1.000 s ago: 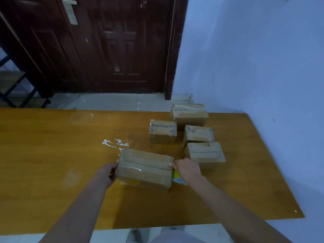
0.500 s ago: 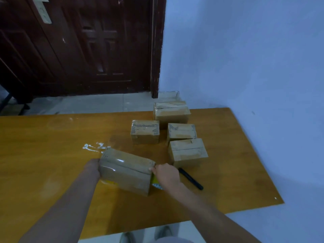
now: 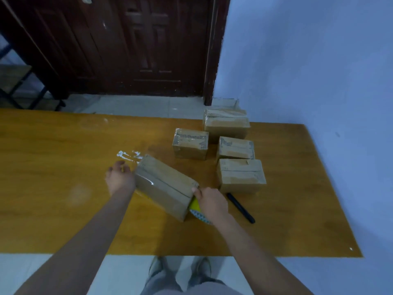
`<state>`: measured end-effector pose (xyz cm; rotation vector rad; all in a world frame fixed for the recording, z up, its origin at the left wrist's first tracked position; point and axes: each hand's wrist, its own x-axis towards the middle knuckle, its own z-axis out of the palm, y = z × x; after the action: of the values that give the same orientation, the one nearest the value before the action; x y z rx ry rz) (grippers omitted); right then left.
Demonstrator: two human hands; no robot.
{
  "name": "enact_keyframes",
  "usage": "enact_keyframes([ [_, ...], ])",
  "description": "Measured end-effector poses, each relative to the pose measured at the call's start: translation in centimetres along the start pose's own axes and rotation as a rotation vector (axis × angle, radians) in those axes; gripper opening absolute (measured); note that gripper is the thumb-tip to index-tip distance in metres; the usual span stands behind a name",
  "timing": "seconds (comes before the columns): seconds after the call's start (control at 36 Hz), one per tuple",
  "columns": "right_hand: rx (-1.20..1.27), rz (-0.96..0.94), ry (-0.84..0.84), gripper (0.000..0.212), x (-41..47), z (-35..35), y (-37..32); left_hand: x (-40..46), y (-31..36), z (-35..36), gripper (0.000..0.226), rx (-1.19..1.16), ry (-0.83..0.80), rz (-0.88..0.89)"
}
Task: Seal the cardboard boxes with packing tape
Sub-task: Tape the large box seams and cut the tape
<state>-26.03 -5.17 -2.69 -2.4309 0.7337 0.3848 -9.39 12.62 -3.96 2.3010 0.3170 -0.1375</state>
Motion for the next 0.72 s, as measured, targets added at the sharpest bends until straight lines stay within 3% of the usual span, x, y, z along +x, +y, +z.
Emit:
enact_keyframes([
  [0.11,0.120,-0.048,0.015,0.052,0.0,0.3,0.6,-2.2,-0.1,0.4,0.049,0.332,-0.161,0.537],
  [0.19,0.238,-0.077,-0.017,0.050,-0.3,0.5,1.1,-2.9,0.3,1.7,0.063,0.653,-0.313,0.560],
  [0.28,0.282,-0.114,-0.024,0.046,-0.7,1.1,1.6,-3.3,0.0,2.5,0.074,0.795,-0.290,0.562],
  [0.42,0.345,-0.179,0.005,0.046,-1.1,1.5,2.2,-3.2,0.0,2.5,0.079,0.858,-0.309,0.566],
  [0.56,0.509,-0.112,-0.042,0.052,-1.6,2.3,2.6,-2.7,0.0,2.1,0.075,0.831,-0.353,0.599],
  [0.64,0.633,-0.066,-0.149,0.057,-2.3,3.0,3.3,-2.2,-0.6,1.7,0.075,0.697,-0.379,0.619],
  [0.72,0.701,-0.062,-0.234,0.065,-2.8,4.4,4.1,-2.5,-0.5,1.3,0.068,0.531,-0.288,0.664],
])
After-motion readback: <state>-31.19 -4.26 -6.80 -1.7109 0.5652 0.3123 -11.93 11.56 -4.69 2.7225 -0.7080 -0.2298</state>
